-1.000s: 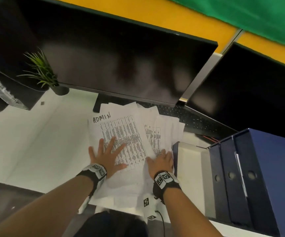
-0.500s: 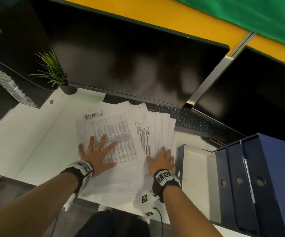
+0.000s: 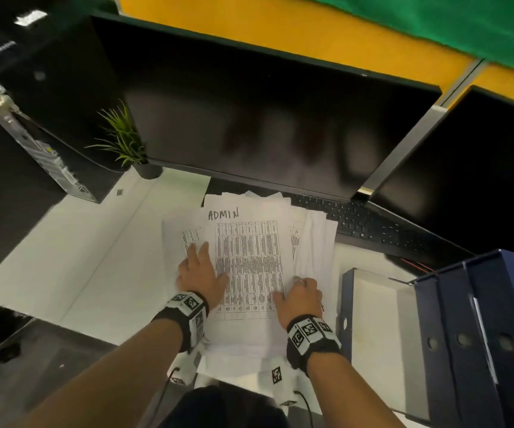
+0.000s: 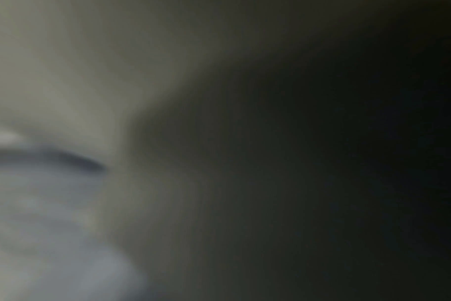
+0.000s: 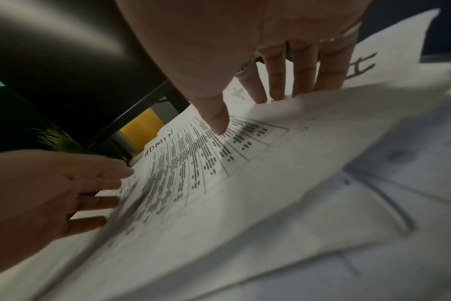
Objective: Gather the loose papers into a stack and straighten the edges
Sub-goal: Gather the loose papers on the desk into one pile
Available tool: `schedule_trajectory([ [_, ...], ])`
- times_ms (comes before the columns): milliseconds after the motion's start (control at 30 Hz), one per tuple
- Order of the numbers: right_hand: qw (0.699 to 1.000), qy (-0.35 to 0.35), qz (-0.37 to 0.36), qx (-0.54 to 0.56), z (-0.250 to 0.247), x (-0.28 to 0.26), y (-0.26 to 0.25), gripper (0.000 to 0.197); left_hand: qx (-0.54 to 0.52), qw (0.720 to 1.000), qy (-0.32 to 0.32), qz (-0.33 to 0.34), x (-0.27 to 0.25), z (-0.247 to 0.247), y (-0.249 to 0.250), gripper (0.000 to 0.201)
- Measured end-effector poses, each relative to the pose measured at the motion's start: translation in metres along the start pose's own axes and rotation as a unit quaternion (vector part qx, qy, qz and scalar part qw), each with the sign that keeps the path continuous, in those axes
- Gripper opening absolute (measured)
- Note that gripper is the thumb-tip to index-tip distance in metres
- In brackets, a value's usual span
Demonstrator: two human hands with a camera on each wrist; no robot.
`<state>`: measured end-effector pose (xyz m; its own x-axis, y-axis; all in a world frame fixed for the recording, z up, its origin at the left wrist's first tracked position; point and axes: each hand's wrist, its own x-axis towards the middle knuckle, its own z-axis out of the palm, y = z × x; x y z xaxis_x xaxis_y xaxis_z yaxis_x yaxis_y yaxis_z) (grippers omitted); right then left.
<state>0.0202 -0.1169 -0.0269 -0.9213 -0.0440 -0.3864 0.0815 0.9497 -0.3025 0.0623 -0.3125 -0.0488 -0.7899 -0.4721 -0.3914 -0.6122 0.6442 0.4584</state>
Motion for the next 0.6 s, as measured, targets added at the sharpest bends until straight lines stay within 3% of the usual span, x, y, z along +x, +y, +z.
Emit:
schedule_trajectory([
  [200, 0.998, -0.009, 0.039, 0.040, -0.003, 0.000, -0.005, 0.048, -0.124, 0.990, -0.025, -0.066, 0.012, -0.002, -0.006, 0.083],
  [333, 0.997, 0.007, 0.041, 0.071, -0.006, 0.006, -0.003, 0.044, -0.209, 0.969, -0.060, -0.114, 0.017, -0.011, 0.004, 0.059],
  [500, 0.996, 0.011, 0.015, 0.082, -0.012, 0.007, 0.003, 0.040, -0.177, 0.980, -0.067, -0.060, 0.012, -0.010, 0.021, 0.049],
  [600, 0.992, -0.003, 0.028, 0.126, -0.017, 0.009, 0.005, 0.030, -0.222, 0.973, -0.043, -0.035, 0.010, -0.016, 0.022, 0.047],
])
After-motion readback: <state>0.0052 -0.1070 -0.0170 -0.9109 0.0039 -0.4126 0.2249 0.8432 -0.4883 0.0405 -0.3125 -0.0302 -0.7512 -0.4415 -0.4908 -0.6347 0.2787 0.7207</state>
